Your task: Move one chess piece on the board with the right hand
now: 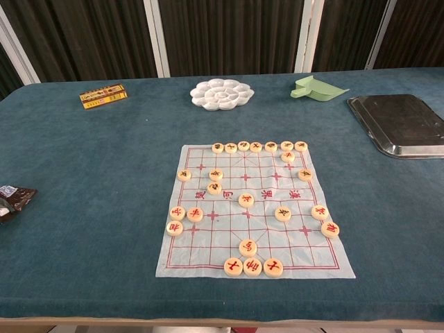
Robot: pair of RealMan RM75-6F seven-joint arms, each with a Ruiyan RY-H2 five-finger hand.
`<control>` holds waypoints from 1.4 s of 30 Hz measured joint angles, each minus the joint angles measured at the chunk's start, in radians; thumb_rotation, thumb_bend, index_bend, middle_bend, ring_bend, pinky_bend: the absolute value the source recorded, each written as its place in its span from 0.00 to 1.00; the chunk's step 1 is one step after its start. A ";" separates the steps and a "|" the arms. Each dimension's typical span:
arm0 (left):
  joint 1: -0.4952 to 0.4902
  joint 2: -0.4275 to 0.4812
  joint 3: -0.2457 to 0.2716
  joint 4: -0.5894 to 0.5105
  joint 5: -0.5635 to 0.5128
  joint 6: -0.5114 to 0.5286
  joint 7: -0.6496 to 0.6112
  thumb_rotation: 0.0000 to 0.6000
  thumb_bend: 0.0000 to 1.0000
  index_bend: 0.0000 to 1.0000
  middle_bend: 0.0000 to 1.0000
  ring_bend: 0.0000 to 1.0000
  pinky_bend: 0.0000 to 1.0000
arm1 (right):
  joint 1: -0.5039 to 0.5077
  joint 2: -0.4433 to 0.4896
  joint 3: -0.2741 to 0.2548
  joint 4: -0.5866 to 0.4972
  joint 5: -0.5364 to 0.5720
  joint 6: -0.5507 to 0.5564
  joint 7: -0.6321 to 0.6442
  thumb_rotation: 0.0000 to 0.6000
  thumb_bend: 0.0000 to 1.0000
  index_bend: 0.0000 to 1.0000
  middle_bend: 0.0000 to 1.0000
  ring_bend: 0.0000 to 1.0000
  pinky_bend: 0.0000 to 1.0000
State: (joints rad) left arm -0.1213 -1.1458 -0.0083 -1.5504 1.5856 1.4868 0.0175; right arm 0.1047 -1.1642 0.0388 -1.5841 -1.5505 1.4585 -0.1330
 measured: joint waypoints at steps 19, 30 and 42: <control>0.003 0.011 0.007 -0.004 0.011 0.009 -0.026 1.00 0.45 0.00 0.00 0.00 0.00 | 0.171 -0.011 0.013 -0.072 -0.130 -0.158 -0.006 1.00 0.18 0.01 0.00 0.00 0.00; 0.000 0.025 0.014 0.002 0.024 0.008 -0.064 1.00 0.45 0.00 0.00 0.00 0.00 | 0.454 -0.234 0.117 -0.106 -0.065 -0.455 -0.125 1.00 0.28 0.36 0.00 0.00 0.00; 0.004 0.038 0.014 -0.003 0.021 0.013 -0.079 1.00 0.45 0.00 0.00 0.00 0.00 | 0.570 -0.479 0.145 0.023 0.069 -0.546 -0.236 1.00 0.35 0.50 0.00 0.00 0.00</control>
State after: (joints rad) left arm -0.1170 -1.1077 0.0059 -1.5538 1.6062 1.5000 -0.0614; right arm 0.6747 -1.6432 0.1839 -1.5616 -1.4818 0.9121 -0.3693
